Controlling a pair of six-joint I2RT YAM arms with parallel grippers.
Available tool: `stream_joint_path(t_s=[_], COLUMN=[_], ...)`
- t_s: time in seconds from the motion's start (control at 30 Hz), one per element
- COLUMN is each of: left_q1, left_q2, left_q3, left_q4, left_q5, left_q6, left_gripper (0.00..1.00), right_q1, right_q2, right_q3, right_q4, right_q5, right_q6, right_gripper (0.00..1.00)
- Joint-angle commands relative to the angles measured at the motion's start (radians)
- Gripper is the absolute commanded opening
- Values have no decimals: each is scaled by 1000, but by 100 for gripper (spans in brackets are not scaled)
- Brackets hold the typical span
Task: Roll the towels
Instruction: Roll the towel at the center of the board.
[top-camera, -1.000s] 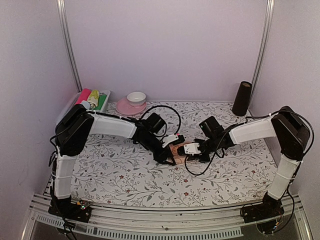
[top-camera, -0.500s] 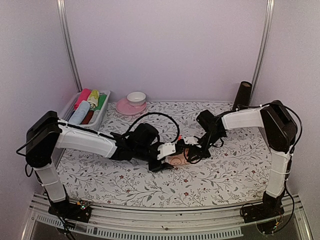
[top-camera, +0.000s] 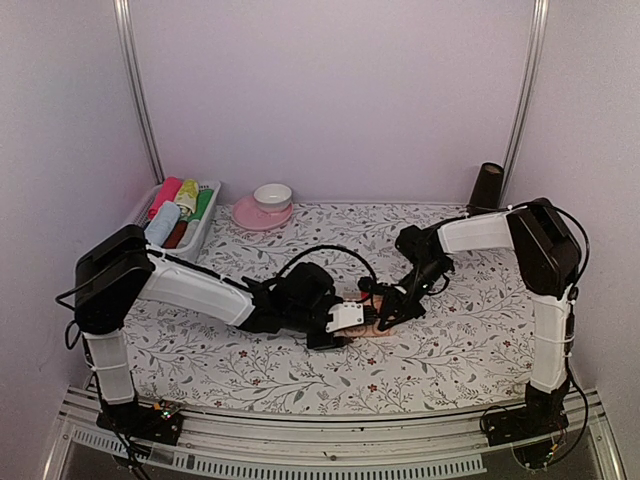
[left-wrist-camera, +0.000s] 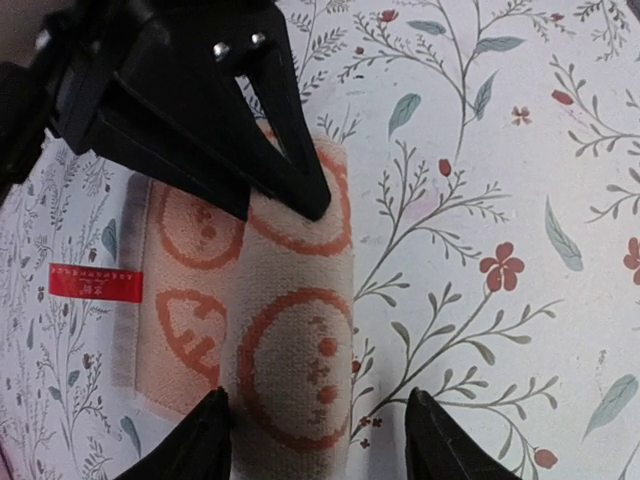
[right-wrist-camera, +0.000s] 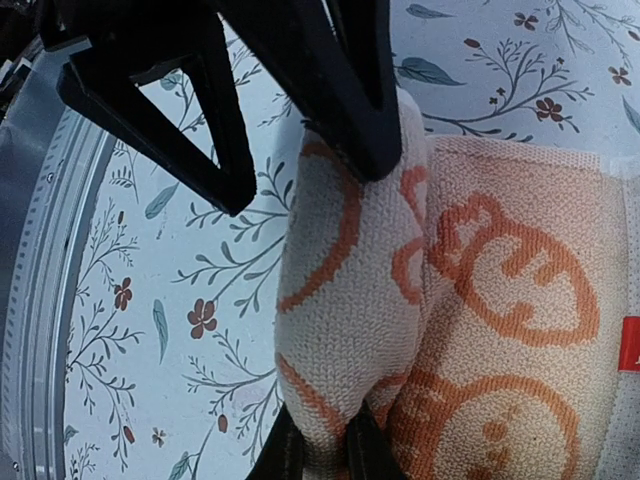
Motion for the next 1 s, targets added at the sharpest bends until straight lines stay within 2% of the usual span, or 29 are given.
stream_joint_path(t_s=[0.0,0.27,0.47,0.5,0.6,0.67,0.77,0.97], left_q1=[-7,-12,-21,-22,-21,-20,-20,-34], left_q2=[58,116,124,113,54,-25,-70,-60], left_q3=[41,55,56,47,-28,-72,-114,-110], left_q4=[5,-39,-38,-18,108,176,228,193], left_q5=[-20,-41,-65,-82,-90,-85,-73,-28], left_q6=[17,20,15,7,1,2,19,48], left_gripper=[58,51,41,42,58,64,66,64], right_q1=[1,-12,-21,-21,-22,-23,-24,-24], right_q2=[35,52,55,57,63,67,71,73], right_q3=[10,36,44,44,46,45,47,47], right_q4=[-75,-111,-122,-123,-123,-124,-124,-122], right_q5=[-8,-29,-37,-36,-30,-28,-24,-17], right_q6=[-14,-24,-25,-25,-25,-23,-22,-17], right_gripper=[5,6,6,6,6,6,6,6])
